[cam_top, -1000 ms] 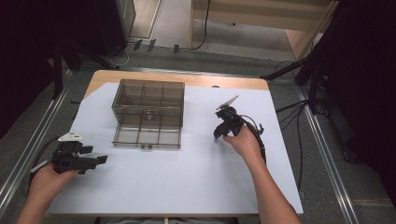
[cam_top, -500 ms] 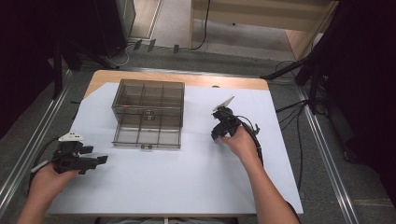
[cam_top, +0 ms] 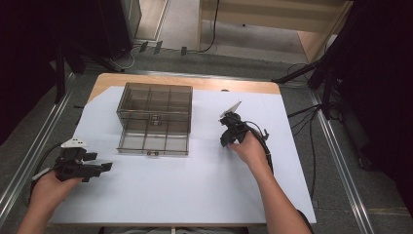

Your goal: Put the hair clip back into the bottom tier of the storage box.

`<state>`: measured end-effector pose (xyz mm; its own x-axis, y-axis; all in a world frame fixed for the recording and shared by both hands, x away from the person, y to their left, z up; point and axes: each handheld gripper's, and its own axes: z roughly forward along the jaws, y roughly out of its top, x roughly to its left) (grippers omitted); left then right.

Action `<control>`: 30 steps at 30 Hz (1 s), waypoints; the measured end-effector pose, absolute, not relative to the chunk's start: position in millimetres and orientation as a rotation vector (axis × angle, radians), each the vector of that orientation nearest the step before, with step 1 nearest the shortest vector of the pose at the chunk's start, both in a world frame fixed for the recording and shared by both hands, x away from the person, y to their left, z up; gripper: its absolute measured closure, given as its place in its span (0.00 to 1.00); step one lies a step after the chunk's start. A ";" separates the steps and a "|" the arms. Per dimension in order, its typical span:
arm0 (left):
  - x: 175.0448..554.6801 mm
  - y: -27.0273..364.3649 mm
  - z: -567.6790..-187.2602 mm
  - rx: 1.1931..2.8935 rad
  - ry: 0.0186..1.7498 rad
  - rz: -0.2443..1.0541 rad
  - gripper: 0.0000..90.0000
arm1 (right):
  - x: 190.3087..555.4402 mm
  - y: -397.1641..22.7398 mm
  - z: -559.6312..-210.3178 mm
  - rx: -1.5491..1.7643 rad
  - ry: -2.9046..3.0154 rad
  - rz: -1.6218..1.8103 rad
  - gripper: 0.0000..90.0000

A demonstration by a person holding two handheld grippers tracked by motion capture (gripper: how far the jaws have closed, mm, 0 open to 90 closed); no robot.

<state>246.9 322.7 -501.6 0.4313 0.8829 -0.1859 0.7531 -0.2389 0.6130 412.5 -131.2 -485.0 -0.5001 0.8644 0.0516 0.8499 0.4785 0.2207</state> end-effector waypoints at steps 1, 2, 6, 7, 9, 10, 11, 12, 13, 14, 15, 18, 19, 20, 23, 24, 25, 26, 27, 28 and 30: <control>246.8 322.7 -501.6 2.045 1.374 0.260 0.27 | 412.5 -131.2 -485.0 1.535 2.643 0.336 0.75; 246.9 322.8 -501.7 2.046 1.373 0.264 0.27 | 412.5 -131.3 -485.0 1.531 2.644 0.334 0.77; 246.9 322.4 -501.8 2.045 1.374 0.260 0.27 | 412.2 -131.2 -485.0 1.518 2.643 0.319 0.80; 246.9 322.2 -502.0 2.043 1.374 0.260 0.27 | 412.1 -130.7 -485.0 1.504 2.642 0.306 0.83; 246.8 322.1 -502.1 2.043 1.374 0.261 0.27 | 412.3 -130.7 -485.0 1.494 2.643 0.296 0.85; 246.8 322.1 -502.1 2.044 1.374 0.260 0.27 | 412.3 -130.7 -485.0 1.494 2.643 0.296 0.85; 246.8 322.2 -501.9 2.046 1.374 0.257 0.27 | 412.6 -131.0 -485.0 1.497 2.645 0.298 0.85; 246.8 322.1 -502.1 2.044 1.374 0.259 0.27 | 412.7 -131.2 -484.9 1.497 2.646 0.300 0.85; 246.8 322.1 -502.1 2.044 1.374 0.259 0.27 | 412.7 -131.2 -484.9 1.497 2.646 0.300 0.85; 246.9 322.2 -502.1 2.045 1.374 0.258 0.27 | 412.8 -131.4 -484.9 1.496 2.648 0.301 0.85; 246.9 322.3 -502.2 2.044 1.375 0.258 0.27 | 412.8 -131.4 -484.9 1.496 2.648 0.301 0.85; 246.8 322.7 -501.7 2.045 1.375 0.258 0.27 | 412.9 -131.6 -484.6 1.494 2.651 0.302 0.85; 246.7 323.0 -501.8 2.044 1.376 0.263 0.27 | 413.0 -131.9 -484.3 1.496 2.652 0.305 0.85; 246.8 323.3 -501.8 2.046 1.374 0.265 0.27 | 413.0 -132.1 -484.0 1.493 2.654 0.307 0.85; 246.9 323.4 -501.8 2.047 1.373 0.265 0.27 | 412.4 -132.5 -481.7 1.496 2.651 0.319 0.85; 246.9 323.4 -501.8 2.047 1.373 0.265 0.27 | 412.2 -132.7 -480.8 1.490 2.654 0.326 0.85; 246.8 323.1 -501.8 2.045 1.375 0.263 0.27 | 411.7 -132.9 -479.2 1.489 2.652 0.330 0.85; 246.8 323.1 -501.8 2.045 1.375 0.263 0.27 | 411.7 -132.9 -479.2 1.489 2.652 0.330 0.85; 246.7 322.9 -501.8 2.044 1.376 0.263 0.27 | 411.5 -133.2 -478.1 1.486 2.652 0.336 0.85; 246.7 323.0 -501.8 2.045 1.375 0.262 0.27 | 411.0 -133.1 -477.0 1.486 2.649 0.344 0.85; 246.9 323.2 -501.8 2.047 1.374 0.265 0.27 | 410.2 -133.1 -475.2 1.480 2.652 0.353 0.85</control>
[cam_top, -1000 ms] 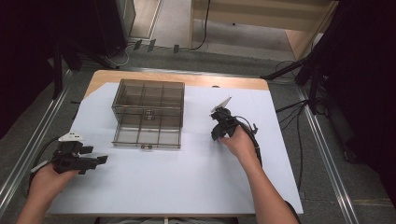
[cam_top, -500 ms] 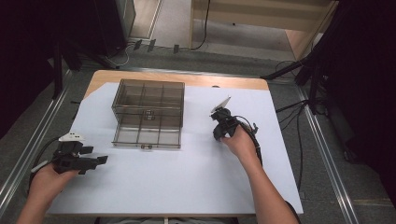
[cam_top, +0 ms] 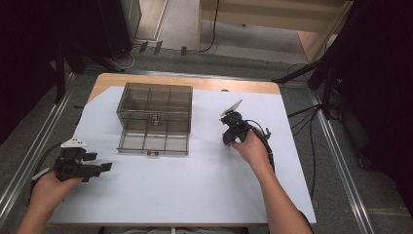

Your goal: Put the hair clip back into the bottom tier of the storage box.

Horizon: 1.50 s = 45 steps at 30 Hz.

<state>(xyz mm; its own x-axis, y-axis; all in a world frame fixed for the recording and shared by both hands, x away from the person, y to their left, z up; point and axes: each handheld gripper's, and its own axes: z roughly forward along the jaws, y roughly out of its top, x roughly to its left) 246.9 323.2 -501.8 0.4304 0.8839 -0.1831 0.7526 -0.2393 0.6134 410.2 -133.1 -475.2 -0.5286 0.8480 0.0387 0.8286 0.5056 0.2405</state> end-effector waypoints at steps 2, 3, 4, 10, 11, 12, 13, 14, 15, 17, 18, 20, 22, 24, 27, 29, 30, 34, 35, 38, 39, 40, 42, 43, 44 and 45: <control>246.9 323.4 -501.8 2.047 1.374 0.265 0.27 | 409.2 -132.9 -473.4 1.478 2.656 0.362 0.85; 246.9 323.4 -501.8 2.046 1.374 0.265 0.27 | 408.7 -132.6 -472.6 1.476 2.655 0.371 0.85; 246.9 323.3 -501.8 2.046 1.374 0.264 0.27 | 408.2 -132.2 -471.6 1.474 2.658 0.378 0.85; 246.8 322.9 -501.9 2.045 1.376 0.260 0.27 | 405.5 -128.9 -467.4 1.451 2.668 0.399 0.85; 246.8 322.9 -502.0 2.044 1.376 0.259 0.27 | 404.6 -127.5 -466.9 1.442 2.671 0.412 0.85; 246.9 323.0 -501.9 2.046 1.375 0.256 0.27 | 404.6 -127.5 -466.9 1.442 2.671 0.412 0.85; 246.9 322.9 -502.0 2.044 1.376 0.258 0.27 | 404.0 -126.4 -465.8 1.432 2.679 0.429 0.86; 246.9 322.9 -502.0 2.044 1.376 0.258 0.27 | 403.5 -125.9 -465.0 1.429 2.683 0.434 0.86; 246.8 322.9 -502.0 2.046 1.376 0.257 0.27 | 403.4 -125.8 -464.2 1.422 2.685 0.450 0.86; 246.9 323.1 -501.9 2.049 1.375 0.254 0.27 | 403.2 -125.4 -463.1 1.422 2.688 0.462 0.86; 246.9 322.9 -502.0 2.047 1.377 0.254 0.27 | 402.6 -124.8 -462.1 1.421 2.695 0.481 0.86; 246.9 322.5 -502.3 2.044 1.379 0.254 0.27 | 401.7 -123.5 -460.8 1.399 2.703 0.509 0.86; 246.8 322.3 -502.5 2.042 1.380 0.257 0.27 | 400.6 -122.0 -459.4 1.373 2.709 0.549 0.86; 246.9 322.8 -502.1 2.047 1.378 0.249 0.27 | 399.4 -120.8 -457.3 1.350 2.711 0.583 0.86; 247.1 322.9 -502.6 2.047 1.378 0.257 0.27 | 397.4 -119.1 -454.1 1.311 2.711 0.657 0.86; 247.1 322.8 -502.6 2.045 1.378 0.257 0.27 | 396.4 -118.4 -453.3 1.298 2.710 0.681 0.86; 246.9 322.6 -502.6 2.043 1.380 0.254 0.27 | 396.4 -118.4 -453.3 1.298 2.710 0.681 0.86; 247.1 323.1 -502.1 2.048 1.376 0.252 0.27 | 394.0 -115.9 -452.5 1.275 2.720 0.721 0.86; 247.1 323.1 -502.1 2.047 1.377 0.252 0.27 | 392.9 -114.3 -451.6 1.258 2.720 0.743 0.86; 247.0 322.8 -502.0 2.046 1.378 0.250 0.27 | 391.5 -112.6 -449.9 1.257 2.718 0.774 0.86; 247.0 322.9 -502.0 2.046 1.378 0.250 0.27 | 390.2 -111.1 -448.3 1.249 2.719 0.798 0.86; 247.0 322.9 -502.0 2.046 1.378 0.250 0.27 | 390.2 -111.1 -448.3 1.249 2.719 0.798 0.86; 247.2 323.1 -502.1 2.047 1.376 0.253 0.27 | 388.5 -108.9 -447.1 1.250 2.717 0.818 0.86; 247.2 323.3 -502.0 2.049 1.374 0.253 0.27 | 388.4 -108.6 -447.1 1.236 2.719 0.824 0.86; 247.2 323.3 -502.0 2.048 1.374 0.253 0.27 | 387.8 -107.6 -446.9 1.233 2.716 0.830 0.86; 247.2 323.1 -502.0 2.048 1.375 0.253 0.27 | 386.5 -105.4 -446.5 1.232 2.718 0.844 0.86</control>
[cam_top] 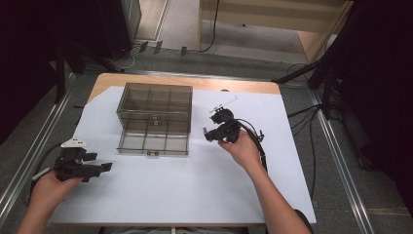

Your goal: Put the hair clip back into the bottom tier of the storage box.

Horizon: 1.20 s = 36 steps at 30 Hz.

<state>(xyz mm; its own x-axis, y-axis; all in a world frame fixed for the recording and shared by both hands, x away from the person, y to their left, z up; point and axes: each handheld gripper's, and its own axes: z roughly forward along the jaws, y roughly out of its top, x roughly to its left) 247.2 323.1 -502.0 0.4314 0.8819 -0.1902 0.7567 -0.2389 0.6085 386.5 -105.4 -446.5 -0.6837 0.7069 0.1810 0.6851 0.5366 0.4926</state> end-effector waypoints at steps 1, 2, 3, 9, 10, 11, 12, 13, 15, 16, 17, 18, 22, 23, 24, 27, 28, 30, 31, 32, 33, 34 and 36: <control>247.2 323.1 -502.0 2.048 1.375 0.253 0.27 | 386.5 -105.4 -446.5 1.232 2.718 0.844 0.86; 247.1 322.9 -502.0 2.047 1.377 0.251 0.27 | 386.1 -104.7 -446.3 1.221 2.720 0.847 0.86; 247.0 322.6 -502.1 2.044 1.378 0.255 0.27 | 385.3 -103.1 -446.1 1.219 2.722 0.856 0.86; 247.3 322.3 -502.3 2.044 1.377 0.261 0.27 | 381.0 -96.0 -444.0 1.190 2.719 0.891 0.86; 247.3 322.2 -502.3 2.044 1.377 0.262 0.27 | 380.3 -94.6 -443.9 1.191 2.720 0.895 0.86; 247.4 322.1 -502.3 2.044 1.376 0.261 0.27 | 379.6 -93.2 -443.8 1.187 2.723 0.893 0.86; 247.5 322.1 -502.3 2.045 1.373 0.259 0.27 | 379.0 -91.7 -444.0 1.185 2.726 0.898 0.86; 247.5 322.0 -502.2 2.047 1.373 0.259 0.27 | 378.4 -90.2 -444.2 1.177 2.727 0.902 0.86; 247.6 321.9 -502.1 2.047 1.371 0.259 0.27 | 377.2 -87.4 -444.1 1.166 2.728 0.909 0.86; 247.9 321.6 -502.1 2.046 1.370 0.262 0.27 | 375.9 -84.7 -443.6 1.160 2.729 0.915 0.86; 247.9 321.6 -502.1 2.046 1.370 0.262 0.27 | 375.9 -84.7 -443.6 1.160 2.729 0.915 0.86; 248.2 321.1 -502.1 2.046 1.369 0.262 0.27 | 375.7 -83.4 -443.6 1.152 2.726 0.923 0.86; 249.2 318.8 -502.8 2.053 1.363 0.260 0.27 | 374.1 -78.2 -442.9 1.146 2.732 0.931 0.86; 249.2 318.8 -502.8 2.053 1.363 0.260 0.27 | 374.1 -78.2 -442.9 1.146 2.732 0.931 0.86; 249.3 318.9 -502.6 2.056 1.362 0.257 0.27 | 373.8 -77.2 -442.8 1.145 2.733 0.931 0.86; 248.8 318.4 -502.8 2.051 1.363 0.264 0.27 | 374.2 -74.1 -444.0 1.127 2.744 0.936 0.86; 248.4 318.3 -502.8 2.049 1.363 0.262 0.27 | 373.9 -72.0 -444.4 1.125 2.748 0.932 0.86; 248.1 318.5 -503.0 2.048 1.362 0.261 0.27 | 373.9 -69.9 -445.0 1.121 2.754 0.928 0.86; 248.1 318.5 -503.0 2.048 1.362 0.261 0.27 | 373.9 -69.9 -445.0 1.121 2.754 0.928 0.86; 247.8 318.6 -503.0 2.047 1.363 0.261 0.27 | 374.0 -68.7 -445.3 1.118 2.757 0.928 0.86; 247.6 318.8 -503.1 2.048 1.364 0.262 0.27 | 373.8 -67.2 -445.4 1.117 2.755 0.927 0.86; 247.4 319.1 -502.7 2.051 1.363 0.255 0.27 | 374.0 -65.5 -445.5 1.112 2.760 0.933 0.86; 246.5 319.2 -503.0 2.047 1.364 0.267 0.27 | 374.6 -63.4 -446.0 1.107 2.766 0.935 0.86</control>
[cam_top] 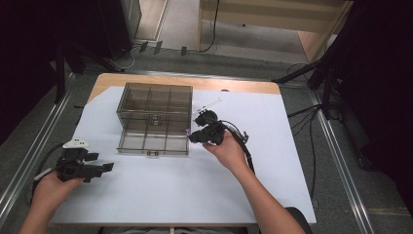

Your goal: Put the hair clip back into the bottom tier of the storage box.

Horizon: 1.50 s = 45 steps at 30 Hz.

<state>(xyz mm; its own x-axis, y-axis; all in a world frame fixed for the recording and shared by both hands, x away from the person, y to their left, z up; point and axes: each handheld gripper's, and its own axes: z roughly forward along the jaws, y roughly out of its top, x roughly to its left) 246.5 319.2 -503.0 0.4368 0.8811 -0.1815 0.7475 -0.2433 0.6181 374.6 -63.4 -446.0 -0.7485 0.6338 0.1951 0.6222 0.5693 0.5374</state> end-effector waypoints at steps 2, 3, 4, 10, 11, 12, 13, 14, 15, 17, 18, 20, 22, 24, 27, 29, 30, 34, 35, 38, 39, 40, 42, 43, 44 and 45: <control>246.0 319.2 -503.0 2.046 1.366 0.265 0.27 | 374.6 -61.1 -446.8 1.107 2.770 0.932 0.86; 245.7 319.3 -503.1 2.044 1.366 0.265 0.27 | 374.6 -61.1 -446.8 1.107 2.770 0.932 0.86; 245.2 319.3 -503.2 2.041 1.369 0.267 0.27 | 374.7 -58.8 -447.5 1.100 2.776 0.935 0.86; 242.5 321.5 -503.2 2.041 1.376 0.269 0.27 | 375.1 -52.8 -449.4 1.087 2.791 0.930 0.86; 242.1 322.1 -503.2 2.043 1.375 0.267 0.27 | 375.3 -51.9 -449.8 1.082 2.797 0.929 0.86; 241.5 322.3 -503.2 2.041 1.378 0.265 0.27 | 375.0 -49.5 -450.1 1.083 2.799 0.926 0.86; 241.1 322.4 -503.6 2.035 1.379 0.274 0.27 | 375.0 -49.5 -450.1 1.083 2.799 0.926 0.86; 240.7 322.7 -503.4 2.036 1.381 0.276 0.27 | 375.2 -48.4 -450.4 1.076 2.802 0.925 0.86; 240.4 323.3 -503.1 2.040 1.378 0.269 0.27 | 375.1 -47.3 -450.6 1.073 2.803 0.926 0.86; 240.1 323.5 -503.0 2.040 1.380 0.267 0.27 | 374.9 -43.6 -451.4 1.064 2.809 0.922 0.86; 240.0 323.3 -503.2 2.041 1.378 0.268 0.27 | 374.9 -43.6 -451.4 1.064 2.809 0.922 0.86; 239.8 322.7 -503.5 2.036 1.378 0.274 0.27 | 375.3 -40.5 -452.7 1.047 2.814 0.919 0.86; 239.9 322.5 -503.5 2.037 1.378 0.273 0.27 | 375.2 -38.8 -453.5 1.048 2.817 0.915 0.86; 239.9 322.4 -503.5 2.037 1.378 0.272 0.27 | 375.3 -37.4 -454.0 1.044 2.818 0.910 0.86; 239.9 322.3 -503.4 2.040 1.376 0.272 0.27 | 375.0 -35.8 -454.6 1.037 2.815 0.913 0.86; 239.8 321.9 -503.0 2.043 1.374 0.268 0.27 | 374.5 -34.2 -455.2 1.025 2.813 0.909 0.86; 240.0 321.4 -503.4 2.042 1.374 0.271 0.27 | 374.7 -32.4 -456.3 1.026 2.817 0.917 0.86; 240.2 321.2 -503.7 2.045 1.376 0.270 0.27 | 374.9 -29.4 -458.0 1.023 2.826 0.916 0.86; 240.2 321.1 -503.7 2.045 1.375 0.270 0.27 | 374.9 -28.4 -458.5 1.017 2.830 0.910 0.86; 240.4 320.4 -503.9 2.049 1.374 0.269 0.27 | 375.7 -23.9 -461.8 1.007 2.841 0.890 0.86; 240.4 320.4 -503.9 2.049 1.374 0.269 0.27 | 375.7 -23.9 -461.8 1.007 2.841 0.890 0.86; 240.4 320.2 -504.1 2.048 1.375 0.268 0.27 | 376.3 -22.8 -462.8 1.000 2.843 0.884 0.86; 240.2 320.1 -504.3 2.048 1.376 0.268 0.27 | 376.7 -20.4 -464.3 0.998 2.852 0.872 0.86; 240.3 320.4 -504.2 2.049 1.376 0.268 0.27 | 377.0 -19.2 -465.2 0.997 2.850 0.871 0.86; 240.3 320.7 -504.1 2.050 1.375 0.269 0.27 | 377.3 -17.9 -466.2 0.998 2.855 0.868 0.86; 240.3 320.6 -504.1 2.048 1.376 0.269 0.27 | 377.8 -16.7 -467.2 0.995 2.856 0.865 0.86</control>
<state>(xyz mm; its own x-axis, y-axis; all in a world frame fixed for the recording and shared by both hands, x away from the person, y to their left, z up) 240.3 320.6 -504.1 0.4289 0.8853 -0.1795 0.7522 -0.2399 0.6138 377.8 -16.7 -467.2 -0.7999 0.5733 0.1776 0.5756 0.6488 0.4978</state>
